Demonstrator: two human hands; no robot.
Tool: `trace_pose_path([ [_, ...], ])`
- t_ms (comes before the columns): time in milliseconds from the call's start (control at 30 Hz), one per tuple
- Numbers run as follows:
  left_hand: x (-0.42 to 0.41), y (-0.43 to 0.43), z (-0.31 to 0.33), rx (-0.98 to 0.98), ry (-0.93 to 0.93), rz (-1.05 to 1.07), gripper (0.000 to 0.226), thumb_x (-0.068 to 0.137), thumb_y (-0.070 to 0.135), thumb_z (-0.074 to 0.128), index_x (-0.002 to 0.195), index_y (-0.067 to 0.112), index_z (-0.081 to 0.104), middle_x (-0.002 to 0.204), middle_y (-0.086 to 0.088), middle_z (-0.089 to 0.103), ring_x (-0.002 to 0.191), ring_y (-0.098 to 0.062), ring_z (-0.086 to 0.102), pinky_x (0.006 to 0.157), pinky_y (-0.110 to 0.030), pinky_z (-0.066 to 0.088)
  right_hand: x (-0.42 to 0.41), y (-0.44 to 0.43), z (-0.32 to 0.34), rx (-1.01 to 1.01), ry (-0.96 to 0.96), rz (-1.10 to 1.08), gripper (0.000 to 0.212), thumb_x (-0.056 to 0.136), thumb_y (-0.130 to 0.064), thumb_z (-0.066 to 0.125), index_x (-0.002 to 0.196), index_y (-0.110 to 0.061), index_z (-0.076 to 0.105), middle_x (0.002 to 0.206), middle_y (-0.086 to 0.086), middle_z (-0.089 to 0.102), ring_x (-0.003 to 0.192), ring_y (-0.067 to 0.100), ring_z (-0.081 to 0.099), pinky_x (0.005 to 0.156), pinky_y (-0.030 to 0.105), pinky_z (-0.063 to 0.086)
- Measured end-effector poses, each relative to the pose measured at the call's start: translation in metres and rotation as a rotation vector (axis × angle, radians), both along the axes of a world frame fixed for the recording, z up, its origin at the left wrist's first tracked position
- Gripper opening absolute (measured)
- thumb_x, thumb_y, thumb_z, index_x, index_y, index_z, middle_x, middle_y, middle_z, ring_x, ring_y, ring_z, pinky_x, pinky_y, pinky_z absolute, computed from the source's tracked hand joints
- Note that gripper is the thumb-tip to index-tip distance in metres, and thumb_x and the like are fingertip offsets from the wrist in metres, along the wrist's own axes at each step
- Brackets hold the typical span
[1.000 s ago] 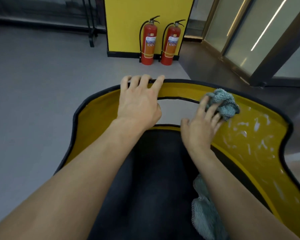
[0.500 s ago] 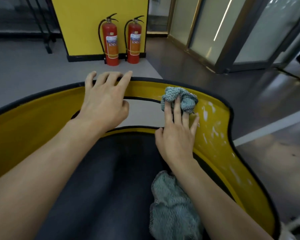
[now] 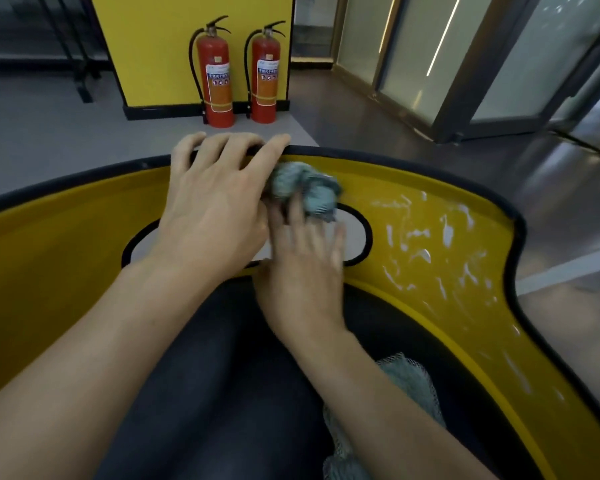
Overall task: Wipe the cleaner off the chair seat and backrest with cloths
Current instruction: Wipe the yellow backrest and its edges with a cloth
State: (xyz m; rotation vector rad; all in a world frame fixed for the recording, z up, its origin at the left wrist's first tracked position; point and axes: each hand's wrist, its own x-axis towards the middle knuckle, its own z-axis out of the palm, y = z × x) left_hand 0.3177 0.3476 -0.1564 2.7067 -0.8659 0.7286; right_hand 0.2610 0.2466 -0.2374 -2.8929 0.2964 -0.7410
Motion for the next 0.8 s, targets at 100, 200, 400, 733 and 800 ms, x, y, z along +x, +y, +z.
trace_pose_path([
  [100,0.001,0.002,-0.002,0.042,-0.028,-0.008,0.075,0.085,0.013,0.053,0.155,0.025,0.031,0.147,-0.005,0.046,0.139,-0.030,0.037,0.119,-0.048,0.016,-0.025,-0.041,-0.005,0.050,0.034,-0.161,0.092,0.090,-0.035,0.060,0.160,-0.030,0.001,0.169,0.003,0.005,0.150,0.026,0.019,0.121,0.062,0.009],
  [200,-0.001,0.001,-0.002,0.040,-0.031,-0.010,0.076,0.086,0.011,0.056,0.156,0.025,0.030,0.149,-0.005,0.045,0.141,-0.030,0.035,0.120,-0.048,0.015,-0.047,-0.060,-0.005,0.106,0.043,-0.249,0.088,0.094,-0.037,0.051,0.159,-0.028,-0.007,0.169,0.004,-0.003,0.150,0.027,0.011,0.122,0.061,0.007],
  [400,-0.002,-0.004,-0.004,0.042,-0.054,0.016,0.075,0.084,0.012,0.057,0.154,0.023,0.032,0.146,-0.007,0.046,0.139,-0.032,0.037,0.119,-0.052,0.017,-0.023,-0.031,0.003,0.316,0.028,-0.251,0.090,0.096,-0.034,0.052,0.159,-0.023,-0.012,0.166,0.011,-0.020,0.150,0.039,-0.001,0.123,0.055,0.008],
  [733,-0.004,-0.005,-0.005,0.011,-0.063,0.014,0.069,0.085,0.015,0.046,0.154,0.021,0.035,0.144,-0.009,0.048,0.139,-0.033,0.037,0.118,-0.052,0.017,-0.006,-0.009,0.005,0.137,0.062,0.017,0.092,0.088,-0.025,0.064,0.160,-0.027,0.006,0.168,0.004,-0.005,0.148,0.034,0.017,0.112,0.056,0.035],
  [800,-0.002,-0.005,-0.006,0.022,-0.061,0.011,0.072,0.085,0.010,0.051,0.154,0.021,0.034,0.144,-0.009,0.048,0.139,-0.032,0.037,0.119,-0.052,0.016,-0.027,-0.036,0.005,0.159,0.090,-0.062,0.090,0.092,-0.028,0.058,0.159,-0.033,-0.002,0.169,-0.002,-0.006,0.151,0.027,0.014,0.113,0.055,0.035],
])
